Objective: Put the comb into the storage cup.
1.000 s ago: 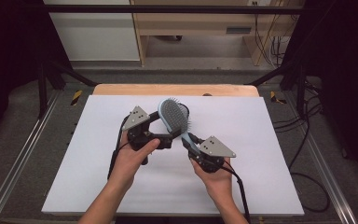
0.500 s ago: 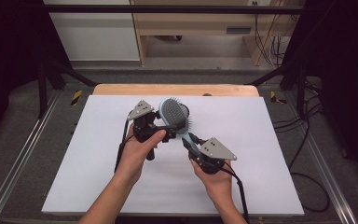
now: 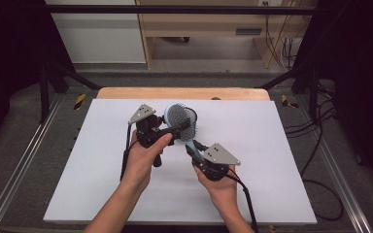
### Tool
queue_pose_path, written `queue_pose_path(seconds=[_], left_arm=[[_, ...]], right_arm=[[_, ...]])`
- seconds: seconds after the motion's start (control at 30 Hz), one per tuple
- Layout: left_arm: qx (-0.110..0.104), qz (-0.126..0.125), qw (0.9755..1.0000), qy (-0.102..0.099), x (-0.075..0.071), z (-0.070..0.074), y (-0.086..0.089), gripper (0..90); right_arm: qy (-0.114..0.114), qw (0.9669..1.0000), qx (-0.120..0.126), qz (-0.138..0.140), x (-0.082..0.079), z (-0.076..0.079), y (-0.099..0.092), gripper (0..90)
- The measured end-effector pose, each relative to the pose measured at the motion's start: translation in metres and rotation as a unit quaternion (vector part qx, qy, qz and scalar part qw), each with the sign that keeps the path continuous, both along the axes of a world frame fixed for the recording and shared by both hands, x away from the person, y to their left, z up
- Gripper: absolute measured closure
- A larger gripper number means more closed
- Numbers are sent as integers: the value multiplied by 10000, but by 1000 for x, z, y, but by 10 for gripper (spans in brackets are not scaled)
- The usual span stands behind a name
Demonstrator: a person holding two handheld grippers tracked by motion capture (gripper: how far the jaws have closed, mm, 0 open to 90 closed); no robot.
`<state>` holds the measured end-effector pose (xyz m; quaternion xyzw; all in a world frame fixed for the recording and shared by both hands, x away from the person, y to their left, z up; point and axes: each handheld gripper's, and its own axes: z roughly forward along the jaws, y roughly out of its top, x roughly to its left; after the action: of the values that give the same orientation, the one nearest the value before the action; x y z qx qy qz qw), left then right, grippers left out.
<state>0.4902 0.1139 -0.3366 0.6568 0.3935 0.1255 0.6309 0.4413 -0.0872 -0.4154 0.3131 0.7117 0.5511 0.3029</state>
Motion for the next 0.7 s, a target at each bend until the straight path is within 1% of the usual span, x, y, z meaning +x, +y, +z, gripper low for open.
queue_pose_path(seconds=[0.07, 0.1, 0.23, 0.3, 0.57, 0.7], left_arm=[[-13, 22, 10000, -7, 0, -1, 1, 352], [-73, 32, 10000, 50, 1, -2, 2, 360], [-105, 65, 9998, 125, 2, -4, 1, 402], [-154, 65, 9997, 152, 2, -4, -1, 408], [-153, 115, 9997, 179, 1, -4, -3, 425], [-224, 138, 9994, 207, 0, -4, -4, 445]], right_arm=[[26, 10000, 2, 17, 1, -2, 2, 697], [40, 10000, -18, 34, 0, -3, 2, 697], [62, 10000, -44, 28, -1, -3, 1, 697], [63, 10000, -69, 15, -1, -3, 1, 697], [120, 9999, -61, 21, 0, -3, 1, 697], [145, 9999, -66, 6, 0, -3, 1, 697]])
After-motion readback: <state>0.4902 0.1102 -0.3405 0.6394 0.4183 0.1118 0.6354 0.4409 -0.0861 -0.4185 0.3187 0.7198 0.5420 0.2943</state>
